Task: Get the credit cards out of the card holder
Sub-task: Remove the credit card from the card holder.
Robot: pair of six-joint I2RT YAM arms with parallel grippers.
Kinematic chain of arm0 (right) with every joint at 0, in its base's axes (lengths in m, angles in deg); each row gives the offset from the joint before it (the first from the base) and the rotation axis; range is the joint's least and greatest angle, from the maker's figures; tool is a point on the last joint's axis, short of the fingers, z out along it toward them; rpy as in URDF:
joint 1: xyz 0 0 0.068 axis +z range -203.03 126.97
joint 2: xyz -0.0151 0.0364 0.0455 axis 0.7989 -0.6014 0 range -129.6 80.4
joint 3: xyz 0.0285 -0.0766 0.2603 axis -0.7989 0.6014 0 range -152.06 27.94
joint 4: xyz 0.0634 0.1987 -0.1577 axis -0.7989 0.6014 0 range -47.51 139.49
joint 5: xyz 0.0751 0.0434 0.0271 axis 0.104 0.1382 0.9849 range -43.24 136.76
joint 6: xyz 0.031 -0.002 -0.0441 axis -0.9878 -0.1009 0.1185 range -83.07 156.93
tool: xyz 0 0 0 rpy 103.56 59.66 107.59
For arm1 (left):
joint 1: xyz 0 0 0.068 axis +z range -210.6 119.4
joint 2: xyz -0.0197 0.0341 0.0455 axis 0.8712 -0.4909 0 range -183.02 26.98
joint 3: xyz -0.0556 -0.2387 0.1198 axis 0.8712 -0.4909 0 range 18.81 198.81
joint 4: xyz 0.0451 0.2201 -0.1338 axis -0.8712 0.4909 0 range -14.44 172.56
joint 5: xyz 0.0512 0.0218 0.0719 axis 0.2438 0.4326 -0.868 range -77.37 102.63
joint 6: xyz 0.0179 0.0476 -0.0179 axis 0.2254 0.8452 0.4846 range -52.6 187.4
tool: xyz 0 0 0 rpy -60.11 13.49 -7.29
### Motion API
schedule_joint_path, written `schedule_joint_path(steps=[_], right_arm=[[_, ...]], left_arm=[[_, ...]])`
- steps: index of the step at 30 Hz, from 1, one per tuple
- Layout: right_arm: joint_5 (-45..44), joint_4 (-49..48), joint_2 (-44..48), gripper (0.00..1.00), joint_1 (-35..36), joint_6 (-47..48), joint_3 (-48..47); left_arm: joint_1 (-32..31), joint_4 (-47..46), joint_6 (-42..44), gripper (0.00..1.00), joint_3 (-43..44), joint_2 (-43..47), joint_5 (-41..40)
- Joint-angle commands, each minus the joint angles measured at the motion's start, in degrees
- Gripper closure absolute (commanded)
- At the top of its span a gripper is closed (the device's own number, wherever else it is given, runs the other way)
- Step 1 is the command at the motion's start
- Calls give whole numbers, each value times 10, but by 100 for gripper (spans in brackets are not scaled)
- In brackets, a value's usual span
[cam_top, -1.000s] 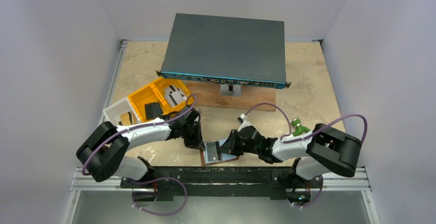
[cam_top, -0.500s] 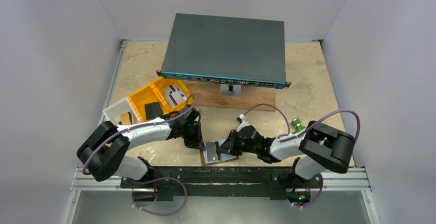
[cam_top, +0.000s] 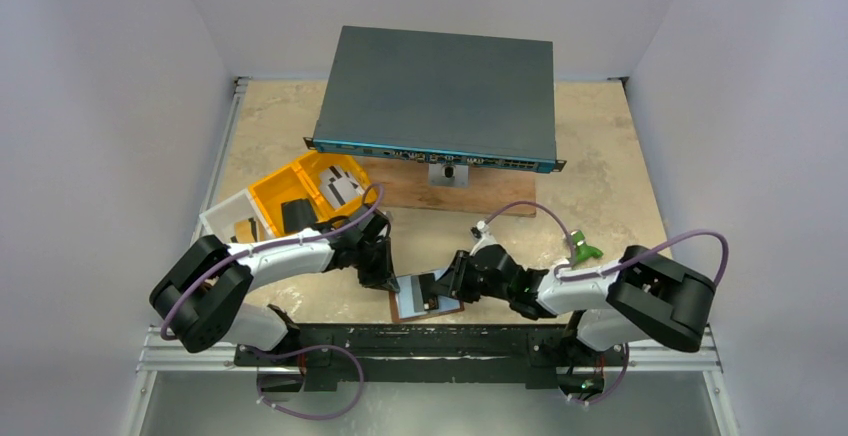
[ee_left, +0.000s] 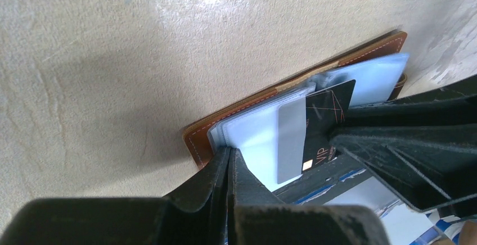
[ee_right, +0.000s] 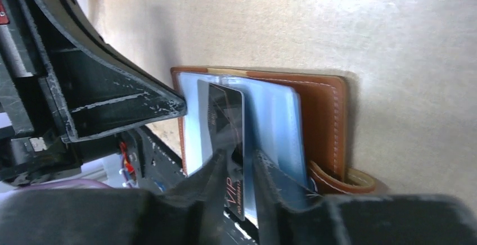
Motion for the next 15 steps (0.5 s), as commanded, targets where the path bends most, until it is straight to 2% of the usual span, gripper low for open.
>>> schedule_joint_path(steps=[1,6,12,15], right_arm=[[16,-45,-47,70,-4,14,1],[33,-91,-94,70,-3,0,0],[18,-71,-80,94,-5,-7,6],[2,-40,-47,99,-12,-3,15]], left_arm=[[3,46,27,100,-14,-27,-90],[2,46,27,100,-15,-23,-90],[3,47,27,100,-16,-19,-90],[3,47,27,100,-15,-19,-91]])
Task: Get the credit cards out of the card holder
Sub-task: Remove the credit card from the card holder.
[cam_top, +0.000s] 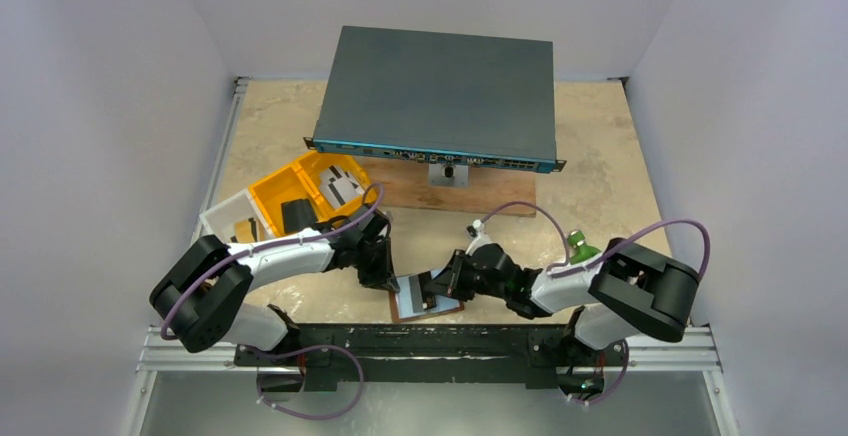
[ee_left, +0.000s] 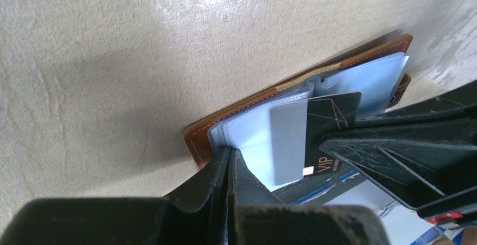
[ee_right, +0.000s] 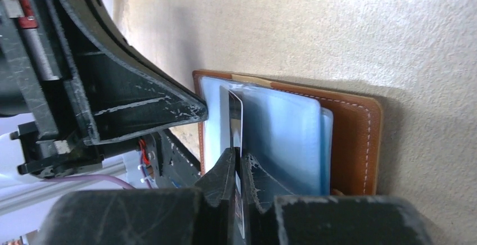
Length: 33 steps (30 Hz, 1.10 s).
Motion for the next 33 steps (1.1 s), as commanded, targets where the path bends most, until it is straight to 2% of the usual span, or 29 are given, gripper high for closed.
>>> schedule_joint_path(steps=[1,17,28,30,33], right_arm=[[-33,77,41,100,-10,12,18],[-83,250,230,100,-26,27,19],[-83,302,302,100,-27,31,-8],[-84,311,310,100,-27,33,-16],[-86,320,321,100,-27,35,-30]], left_arm=[[3,45,27,100,-17,-18,-90],[3,70,33,100,5,15,-94],[3,89,44,100,55,70,-68],[3,97,49,93,72,85,-54],[3,108,54,75,91,112,-37]])
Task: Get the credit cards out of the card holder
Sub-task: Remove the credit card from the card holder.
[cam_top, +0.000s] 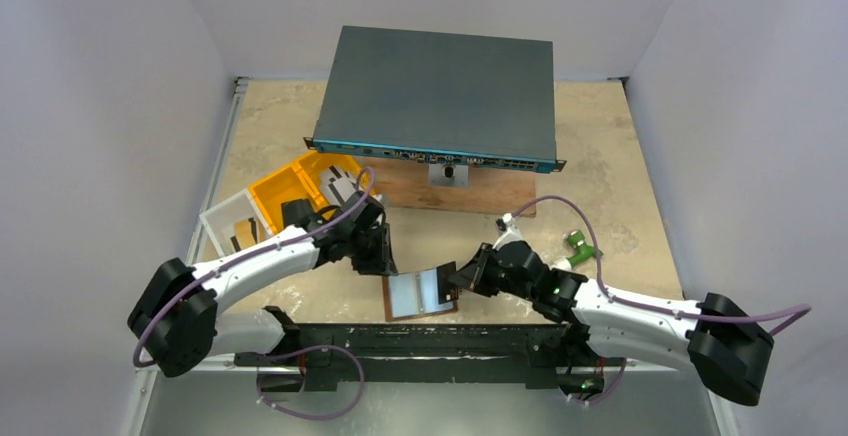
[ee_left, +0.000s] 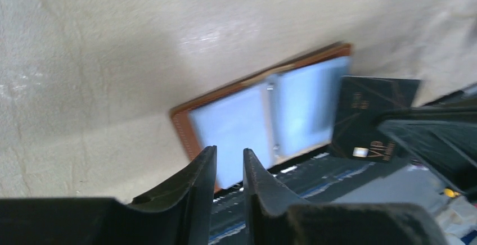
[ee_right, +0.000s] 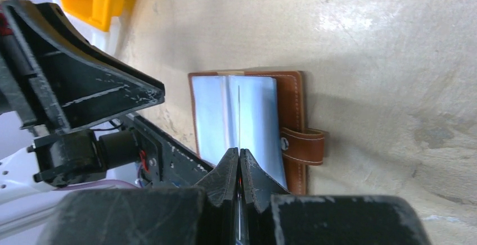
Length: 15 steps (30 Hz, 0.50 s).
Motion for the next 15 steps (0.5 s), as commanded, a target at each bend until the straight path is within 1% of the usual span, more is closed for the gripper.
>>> schedule_joint_path(steps=[1,3,5,9,15], right_arm=[[-20,16,22,100,-2,12,-41],[-20,18,26,100,-2,12,-52],[-19,18,26,100,-3,13,-62],[-8,7,23,100,-4,11,-76],[22,-61,13,100,-9,3,-76]], left_arm=[[4,15,21,69,48,52,24],[6,19,21,60,51,69,31],[20,10,21,53,45,88,59],[53,-14,29,46,31,129,118],[100,-53,31,44,10,168,211]])
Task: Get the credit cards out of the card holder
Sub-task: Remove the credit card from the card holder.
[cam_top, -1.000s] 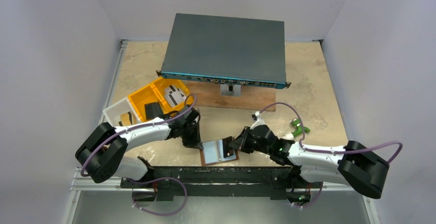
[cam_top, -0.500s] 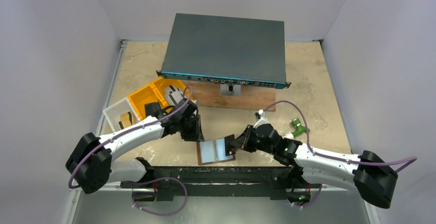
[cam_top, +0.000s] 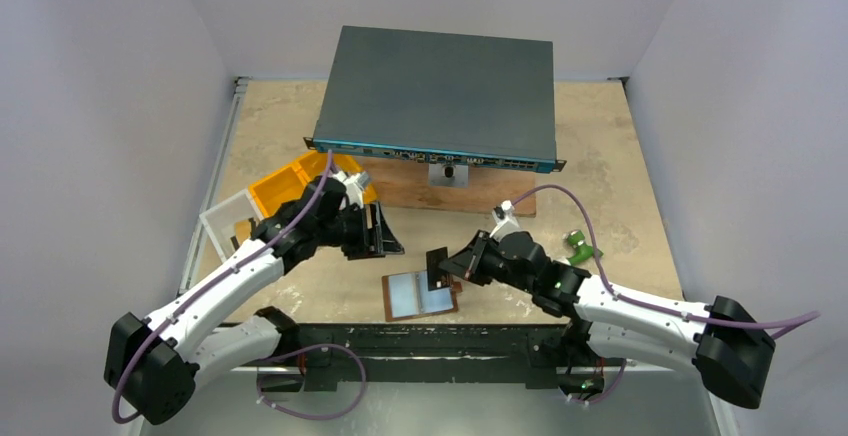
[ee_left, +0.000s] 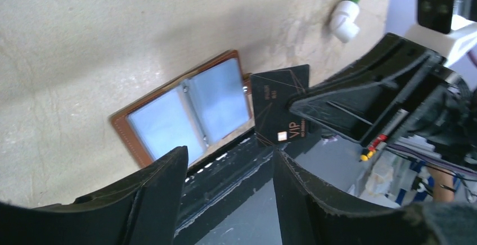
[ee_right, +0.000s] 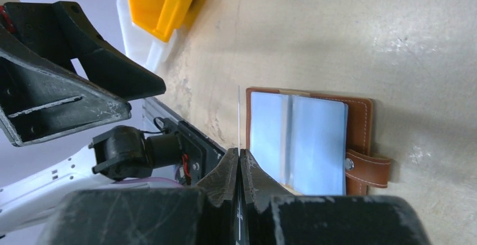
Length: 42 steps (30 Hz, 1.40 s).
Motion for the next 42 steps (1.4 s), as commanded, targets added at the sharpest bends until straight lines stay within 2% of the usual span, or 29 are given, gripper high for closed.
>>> schedule_joint_path(steps=[1,6,12,21,27,33,38,42], right_arm=[[27,-74,-6,100,-7,-5,-22],[51,-134,-13,100,-8,-20,-20],[65,-150,-21,100,-8,-21,-30],[81,-189,-22,100,-10,-38,-25],[109,-249,-31,100,-13,-71,-19],[129,-284,-64,100,-13,-76,-29],[136,-312,-96,100,-13,-79,-37],[140,-325,-111,100,-13,-80,-42]], left_arm=[[25,-54,6,44,-18,26,98],[41,-103,-15,44,-40,36,154],[55,-163,-40,44,-56,43,205],[60,-193,-51,45,-70,43,237],[60,-193,-46,45,-76,42,247],[60,-242,-74,46,-88,47,269],[60,-277,-95,53,-97,43,284],[60,-305,-108,65,-104,41,292]])
